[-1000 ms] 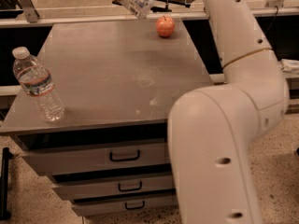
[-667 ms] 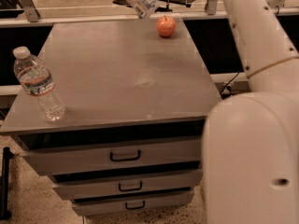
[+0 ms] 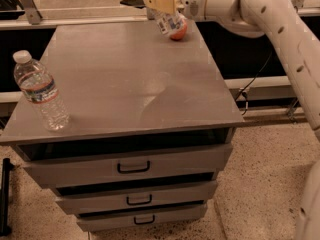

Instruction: Place blue plastic bottle upright

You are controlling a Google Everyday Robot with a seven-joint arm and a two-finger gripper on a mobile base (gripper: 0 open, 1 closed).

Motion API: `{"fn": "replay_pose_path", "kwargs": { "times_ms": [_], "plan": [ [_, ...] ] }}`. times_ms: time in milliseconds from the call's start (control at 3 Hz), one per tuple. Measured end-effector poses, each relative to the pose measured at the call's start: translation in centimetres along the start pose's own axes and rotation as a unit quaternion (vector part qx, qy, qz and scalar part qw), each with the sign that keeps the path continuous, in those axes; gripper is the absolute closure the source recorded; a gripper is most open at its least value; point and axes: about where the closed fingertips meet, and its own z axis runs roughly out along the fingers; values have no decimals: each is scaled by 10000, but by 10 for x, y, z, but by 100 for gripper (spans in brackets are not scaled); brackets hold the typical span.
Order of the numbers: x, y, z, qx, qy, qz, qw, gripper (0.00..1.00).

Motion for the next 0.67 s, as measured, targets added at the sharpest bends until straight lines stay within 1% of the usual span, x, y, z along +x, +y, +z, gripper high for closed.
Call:
{"fn": "replay_pose_path", "kwargs": {
  "times_ms": [333, 667],
  "plan": [
    [7, 31, 18, -252, -715, 69, 9971, 100],
    [-22, 57, 35, -481, -1111, -196, 9924, 100]
  ]
}}
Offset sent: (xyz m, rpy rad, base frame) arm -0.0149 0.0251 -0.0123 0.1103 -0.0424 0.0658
